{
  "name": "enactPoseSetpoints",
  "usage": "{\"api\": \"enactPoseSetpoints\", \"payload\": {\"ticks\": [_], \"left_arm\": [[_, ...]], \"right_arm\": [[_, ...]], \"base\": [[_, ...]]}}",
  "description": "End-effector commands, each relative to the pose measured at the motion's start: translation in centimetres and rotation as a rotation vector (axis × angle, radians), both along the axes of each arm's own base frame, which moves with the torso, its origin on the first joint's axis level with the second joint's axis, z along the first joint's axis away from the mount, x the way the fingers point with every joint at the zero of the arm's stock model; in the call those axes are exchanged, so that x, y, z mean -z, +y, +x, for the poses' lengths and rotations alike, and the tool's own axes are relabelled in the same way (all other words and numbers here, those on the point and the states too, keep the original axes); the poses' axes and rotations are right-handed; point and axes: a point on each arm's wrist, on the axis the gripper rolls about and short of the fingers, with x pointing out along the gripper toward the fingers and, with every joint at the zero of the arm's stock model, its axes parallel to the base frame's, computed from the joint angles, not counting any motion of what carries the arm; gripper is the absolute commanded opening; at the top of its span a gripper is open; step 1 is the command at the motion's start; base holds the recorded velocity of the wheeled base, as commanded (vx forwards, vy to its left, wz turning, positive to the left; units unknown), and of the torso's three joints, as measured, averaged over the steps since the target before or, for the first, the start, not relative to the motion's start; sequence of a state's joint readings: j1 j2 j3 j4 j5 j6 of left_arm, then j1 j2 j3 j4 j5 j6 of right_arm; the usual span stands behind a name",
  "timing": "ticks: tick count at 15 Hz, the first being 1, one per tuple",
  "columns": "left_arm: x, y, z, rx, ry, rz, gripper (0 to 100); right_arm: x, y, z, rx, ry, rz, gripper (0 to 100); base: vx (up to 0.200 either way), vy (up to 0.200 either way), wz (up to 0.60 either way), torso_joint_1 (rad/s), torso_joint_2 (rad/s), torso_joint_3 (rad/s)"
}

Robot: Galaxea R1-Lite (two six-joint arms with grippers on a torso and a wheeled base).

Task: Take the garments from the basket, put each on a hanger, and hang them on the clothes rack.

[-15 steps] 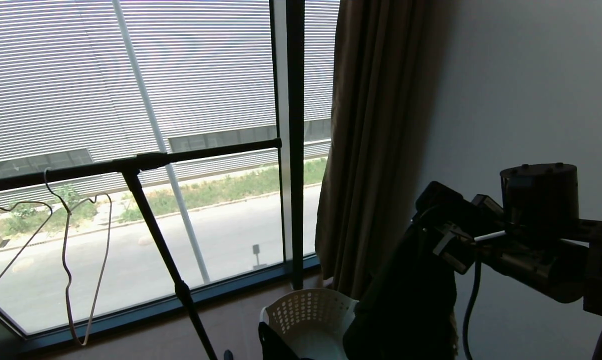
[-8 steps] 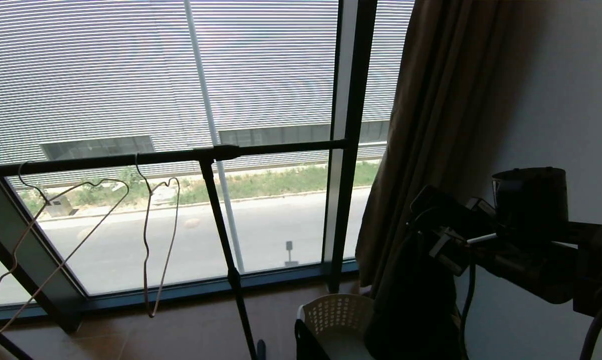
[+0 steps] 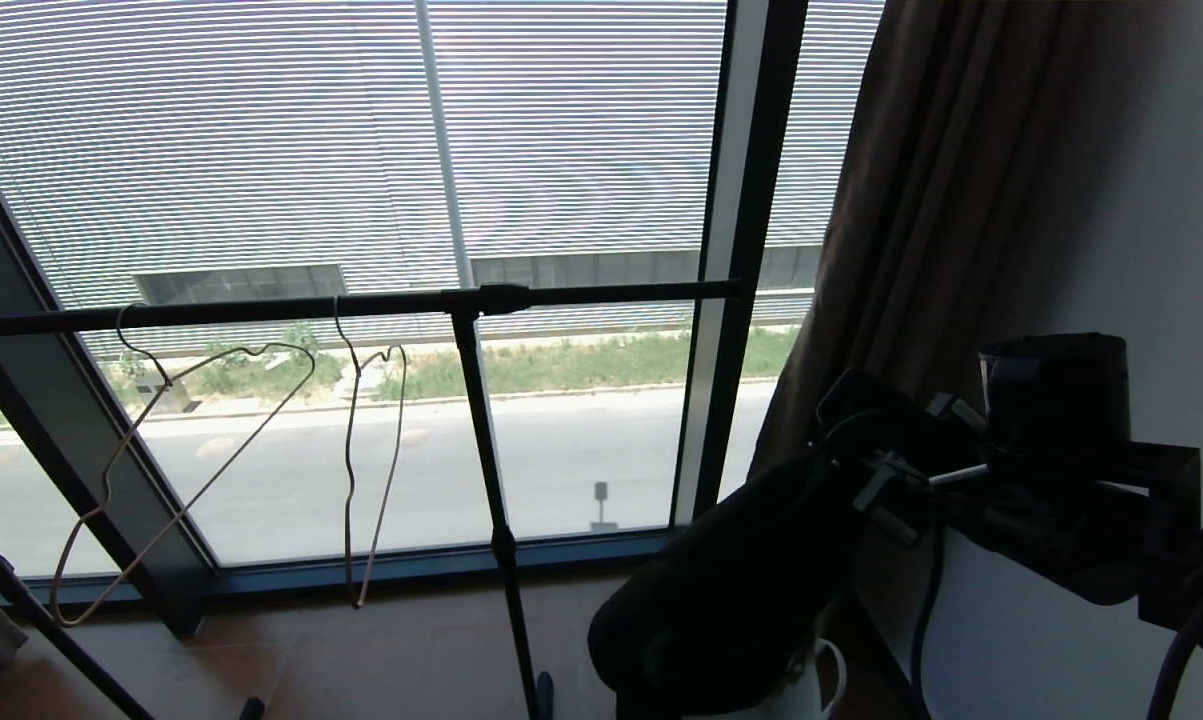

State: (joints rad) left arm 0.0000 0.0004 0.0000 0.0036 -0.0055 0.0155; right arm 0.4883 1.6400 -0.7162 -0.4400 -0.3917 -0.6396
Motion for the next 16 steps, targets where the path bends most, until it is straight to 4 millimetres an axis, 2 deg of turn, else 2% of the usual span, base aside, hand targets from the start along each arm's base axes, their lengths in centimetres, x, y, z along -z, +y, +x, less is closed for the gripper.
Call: {"api": "enactPoseSetpoints", "payload": {"ticks": [1, 3, 10, 16], "left_arm": [[0.00, 0.00, 0.00, 0.001, -0.001, 0.000, 100], [0.00, 0.00, 0.00, 0.001, -0.001, -0.002, 100], [0.00, 0.00, 0.00, -0.001, -0.001, -0.002, 100], [0.00, 0.00, 0.00, -0.001, -0.001, -0.002, 100]], "right_arm": [[-0.03, -0.12, 0.07, 0.006, -0.002, 0.001, 0], [-0.03, -0.20, 0.11, 0.009, -0.002, 0.001, 0], [-0.11, -0.26, 0.08, 0.011, -0.005, 0.002, 0], [-0.15, -0.31, 0.08, 0.012, -0.006, 0.003, 0]], "base": [[0.000, 0.200, 0.00, -0.002, 0.00, 0.002], [0.000, 0.200, 0.00, 0.007, 0.01, 0.007], [-0.200, 0.000, 0.00, 0.003, 0.00, 0.001], [0.000, 0.200, 0.00, -0.001, 0.00, 0.005]]}}
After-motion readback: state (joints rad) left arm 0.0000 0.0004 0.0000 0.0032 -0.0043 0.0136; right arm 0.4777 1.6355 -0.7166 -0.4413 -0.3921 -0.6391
